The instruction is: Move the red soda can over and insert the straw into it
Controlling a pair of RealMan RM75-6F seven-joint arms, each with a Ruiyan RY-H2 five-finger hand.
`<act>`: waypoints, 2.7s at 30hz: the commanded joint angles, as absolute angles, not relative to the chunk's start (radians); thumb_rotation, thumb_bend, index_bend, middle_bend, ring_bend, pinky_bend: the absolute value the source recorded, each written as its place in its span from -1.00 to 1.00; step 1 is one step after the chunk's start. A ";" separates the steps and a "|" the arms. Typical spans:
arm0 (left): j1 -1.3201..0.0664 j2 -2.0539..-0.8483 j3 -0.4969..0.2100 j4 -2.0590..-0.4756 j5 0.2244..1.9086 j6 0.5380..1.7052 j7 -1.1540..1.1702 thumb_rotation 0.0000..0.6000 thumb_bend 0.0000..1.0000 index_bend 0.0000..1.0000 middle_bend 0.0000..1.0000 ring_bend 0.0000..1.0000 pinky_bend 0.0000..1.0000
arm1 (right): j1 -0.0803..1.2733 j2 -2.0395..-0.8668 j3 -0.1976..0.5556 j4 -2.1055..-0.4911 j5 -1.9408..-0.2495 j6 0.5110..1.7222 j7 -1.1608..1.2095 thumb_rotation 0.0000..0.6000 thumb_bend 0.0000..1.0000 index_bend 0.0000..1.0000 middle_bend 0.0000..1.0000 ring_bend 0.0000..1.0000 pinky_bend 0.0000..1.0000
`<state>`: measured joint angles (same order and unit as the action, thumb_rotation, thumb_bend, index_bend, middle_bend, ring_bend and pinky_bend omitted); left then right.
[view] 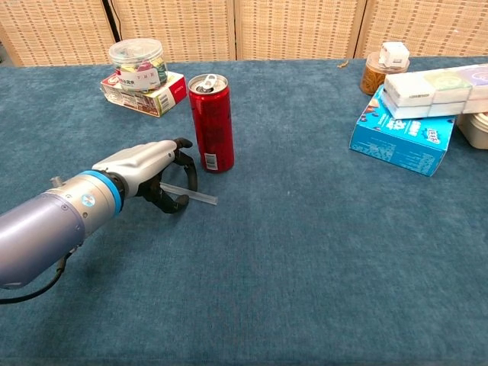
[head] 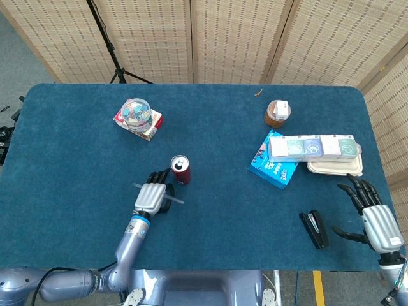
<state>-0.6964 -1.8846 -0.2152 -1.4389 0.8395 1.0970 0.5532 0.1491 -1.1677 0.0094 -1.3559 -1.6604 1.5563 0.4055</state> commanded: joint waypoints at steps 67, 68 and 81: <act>-0.533 -1.320 -0.203 -1.728 1.618 1.182 -0.896 1.00 -0.11 0.27 -1.00 -1.00 -1.00 | 0.155 -1.179 -0.005 -1.367 -1.674 1.535 0.374 1.00 -1.00 -0.72 -1.00 -1.00 -0.93; -0.539 -1.313 -0.206 -1.737 1.620 1.180 -0.913 1.00 -0.11 0.27 -1.00 -1.00 -1.00 | 0.155 -1.179 -0.005 -1.366 -1.674 1.534 0.374 1.00 -1.00 -0.72 -1.00 -1.00 -0.93; -0.684 -1.337 -0.315 -1.786 1.490 1.083 -1.137 1.00 -0.11 0.27 -1.00 -1.00 -1.00 | 0.156 -1.177 -0.002 -1.359 -1.665 1.530 0.386 1.00 -1.00 -0.72 -1.00 -1.00 -0.93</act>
<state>-0.6448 -1.3022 -0.2801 -1.7950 1.5508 1.1223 -1.1018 0.1565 -1.1775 -0.0026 -1.3596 -1.6662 1.5303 0.3851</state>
